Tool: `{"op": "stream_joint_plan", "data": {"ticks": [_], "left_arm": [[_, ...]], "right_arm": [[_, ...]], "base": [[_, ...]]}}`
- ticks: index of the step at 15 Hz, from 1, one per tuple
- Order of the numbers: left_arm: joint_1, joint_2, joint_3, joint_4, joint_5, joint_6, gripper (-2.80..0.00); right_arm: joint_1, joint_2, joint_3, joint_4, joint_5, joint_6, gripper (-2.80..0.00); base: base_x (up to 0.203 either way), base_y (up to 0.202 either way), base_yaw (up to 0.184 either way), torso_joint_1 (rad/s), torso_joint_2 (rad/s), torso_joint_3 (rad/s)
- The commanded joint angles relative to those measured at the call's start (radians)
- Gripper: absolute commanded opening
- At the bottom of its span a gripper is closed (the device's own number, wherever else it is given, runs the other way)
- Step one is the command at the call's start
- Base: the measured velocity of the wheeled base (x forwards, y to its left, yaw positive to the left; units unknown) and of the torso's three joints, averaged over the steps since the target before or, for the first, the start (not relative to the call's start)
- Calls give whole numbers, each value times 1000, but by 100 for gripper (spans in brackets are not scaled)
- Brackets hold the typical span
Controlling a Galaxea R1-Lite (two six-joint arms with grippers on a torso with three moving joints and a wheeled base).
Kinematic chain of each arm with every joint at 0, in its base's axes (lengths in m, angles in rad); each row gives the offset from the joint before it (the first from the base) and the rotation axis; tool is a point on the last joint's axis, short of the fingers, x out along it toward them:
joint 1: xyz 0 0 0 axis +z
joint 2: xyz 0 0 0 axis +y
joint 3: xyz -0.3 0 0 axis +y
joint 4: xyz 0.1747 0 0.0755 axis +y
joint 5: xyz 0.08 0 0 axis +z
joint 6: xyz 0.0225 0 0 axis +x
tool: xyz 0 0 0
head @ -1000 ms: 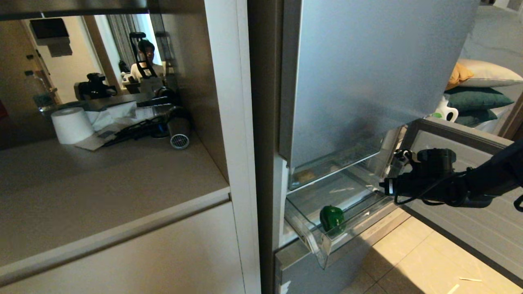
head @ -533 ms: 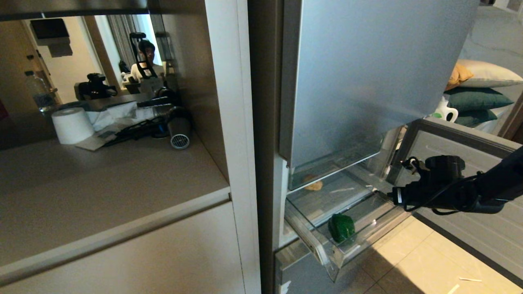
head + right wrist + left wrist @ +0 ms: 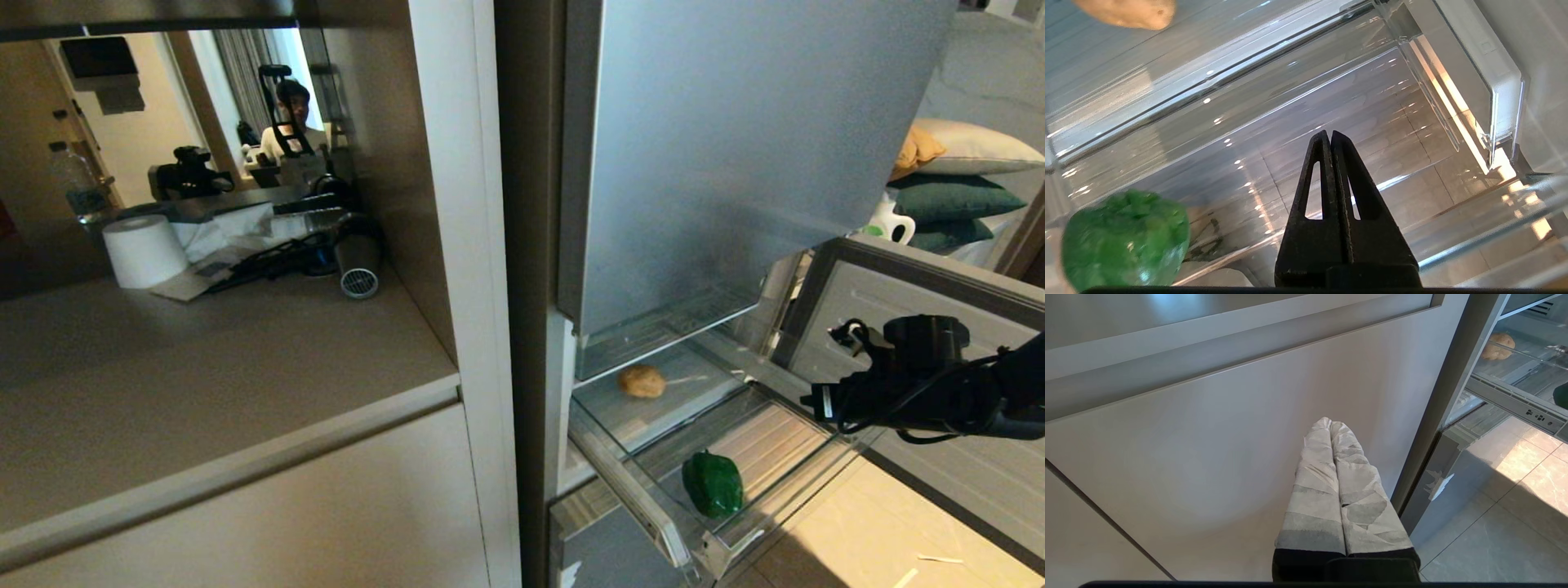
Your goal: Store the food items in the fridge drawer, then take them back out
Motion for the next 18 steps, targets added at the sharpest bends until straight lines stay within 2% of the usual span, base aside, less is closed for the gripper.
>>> {"op": "stream_joint_plan", "data": {"ticks": [1,6,9,16,18], "left_arm": [[0,0,0,0,0,0,-280],[0,0,0,0,0,0,-280],[0,0,0,0,0,0,-280],[0,2,0,0,0,0,-280],[0,0,0,0,0,0,-280]], "right_arm": [[-1,-22,14,-4,2,-1,-280],[6,-25,21,-43,12,6,-280],[65,-19,-10,-70,41,8,-280],[215,58,-79,-27,44,-11,-280],[245,64,-93,57,43,-23,-280]], "base": [[0,0,0,0,0,0],[0,0,0,0,0,0],[0,0,0,0,0,0],[0,0,0,0,0,0],[0,0,0,0,0,0]]}}
